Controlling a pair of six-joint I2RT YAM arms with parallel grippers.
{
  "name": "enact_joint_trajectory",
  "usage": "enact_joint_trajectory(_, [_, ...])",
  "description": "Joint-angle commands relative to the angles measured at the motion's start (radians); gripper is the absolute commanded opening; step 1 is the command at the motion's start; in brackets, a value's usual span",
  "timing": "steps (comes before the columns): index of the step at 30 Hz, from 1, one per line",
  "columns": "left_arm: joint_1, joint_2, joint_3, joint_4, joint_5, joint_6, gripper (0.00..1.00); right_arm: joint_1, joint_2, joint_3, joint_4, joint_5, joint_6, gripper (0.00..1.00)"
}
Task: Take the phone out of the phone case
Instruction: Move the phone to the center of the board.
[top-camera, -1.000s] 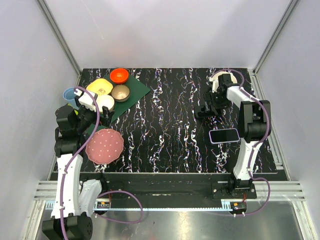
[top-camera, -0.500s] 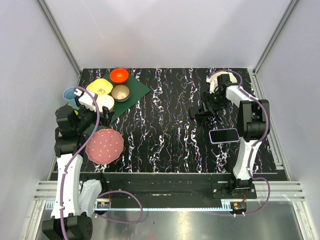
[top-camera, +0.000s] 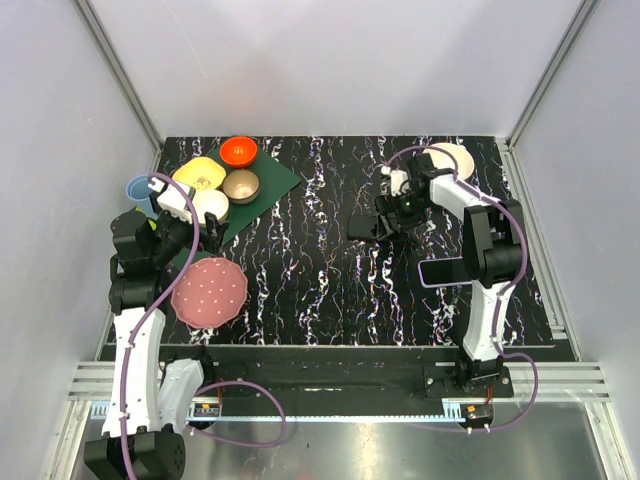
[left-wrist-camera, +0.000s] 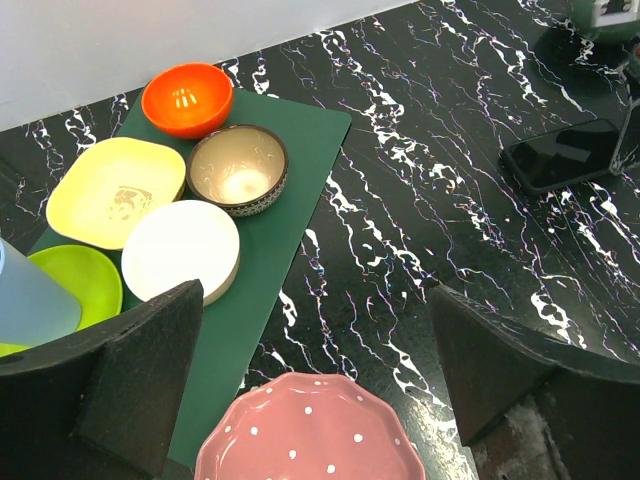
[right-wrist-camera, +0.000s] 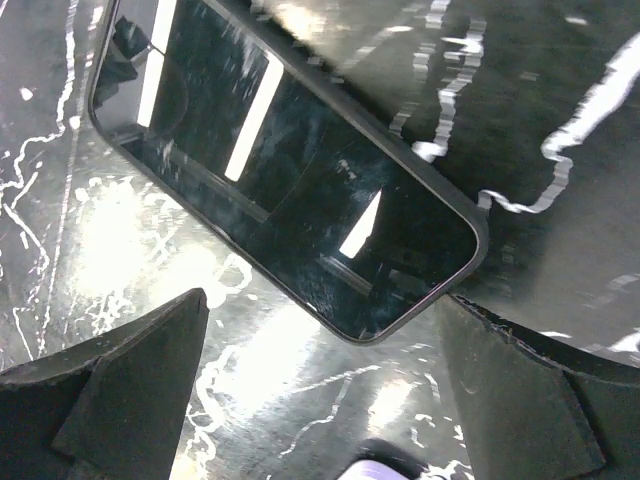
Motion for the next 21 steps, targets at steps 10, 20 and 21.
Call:
enact_joint_trajectory(10, [0.008,-0.014,-0.002,0.042,0.041,-0.005,0.99,0.091,-0.149,-0.037,-0.03,0.172,-0.25,1.0])
enact_joint_trajectory(20, [0.008,-0.029,-0.006,0.025,0.097,0.04,0.99,0.099,-0.204,0.032,-0.047,0.181,-0.419,0.99])
enact_joint_trajectory(21, [0.008,-0.031,-0.008,0.021,0.111,0.043,0.99,0.108,-0.201,0.049,-0.059,0.189,-0.439,1.0])
